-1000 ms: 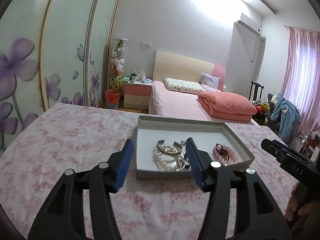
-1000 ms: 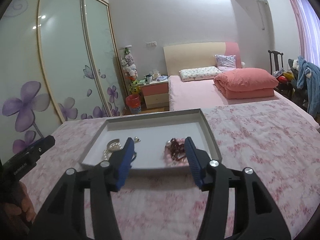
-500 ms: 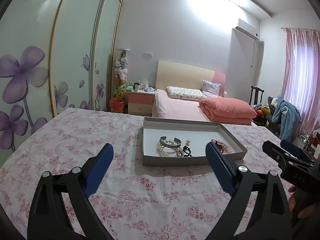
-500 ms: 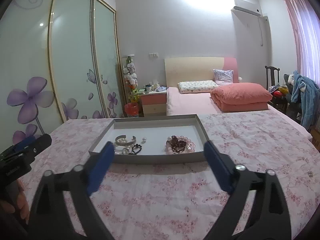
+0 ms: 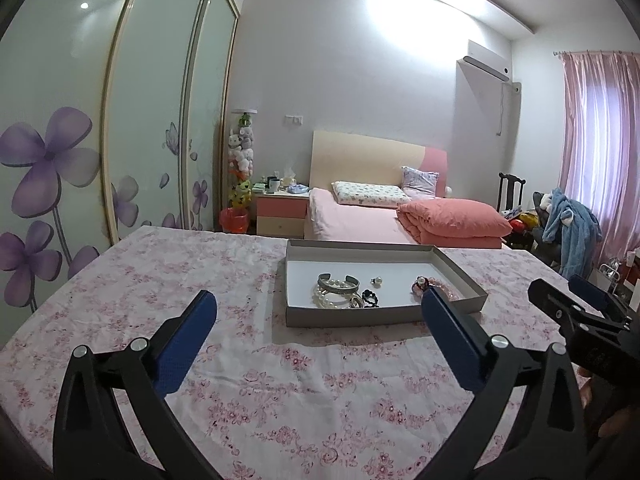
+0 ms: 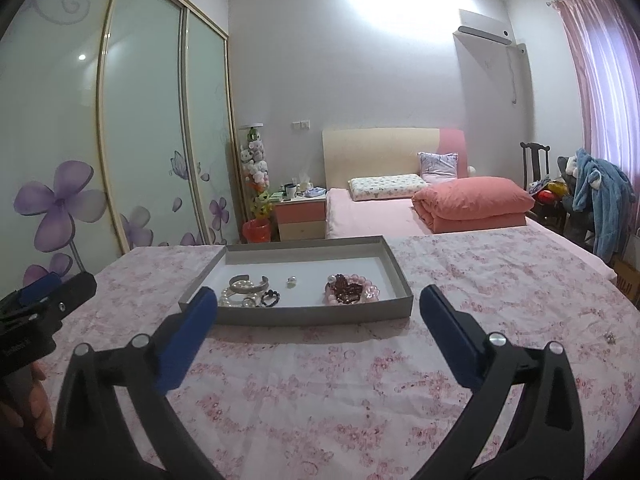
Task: Organize jewelry
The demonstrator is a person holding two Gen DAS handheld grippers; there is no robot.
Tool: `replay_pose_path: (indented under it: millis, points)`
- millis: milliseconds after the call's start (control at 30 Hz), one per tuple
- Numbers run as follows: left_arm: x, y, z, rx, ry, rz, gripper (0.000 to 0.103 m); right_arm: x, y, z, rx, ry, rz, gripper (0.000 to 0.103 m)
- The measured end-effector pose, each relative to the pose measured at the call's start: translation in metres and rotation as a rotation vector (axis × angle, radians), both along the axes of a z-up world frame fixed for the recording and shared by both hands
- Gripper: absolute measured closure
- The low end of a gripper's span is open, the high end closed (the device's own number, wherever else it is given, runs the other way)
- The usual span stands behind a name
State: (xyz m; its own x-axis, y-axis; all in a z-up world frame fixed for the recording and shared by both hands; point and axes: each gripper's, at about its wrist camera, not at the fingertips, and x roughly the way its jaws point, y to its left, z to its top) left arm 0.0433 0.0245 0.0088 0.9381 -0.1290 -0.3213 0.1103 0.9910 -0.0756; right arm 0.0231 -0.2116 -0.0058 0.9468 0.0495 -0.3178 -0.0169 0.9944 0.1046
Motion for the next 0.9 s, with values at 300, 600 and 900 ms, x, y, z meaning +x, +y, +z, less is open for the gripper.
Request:
replay_pose_path:
  millis: [300,600,900]
  points:
    - [-0.0048,-0.0019,-0.0008,0.001,0.003,0.008,0.002,-0.0052,0.004,-0.0064,-0.016,-0.004,-0.005,0.004]
    - [-0.0046,-0.0036,-0.0039,0.002,0.013,0.003,0.002,-0.0043,0.0039,-0.0071,-0.009,-0.001,-0.004,0.004]
    - [-0.0046,-0.0052,-0.0028,0.005,0.008,0.004,0.002,-0.0036,0.0022,-0.0069,-0.001,-0.002,-0.007,0.004]
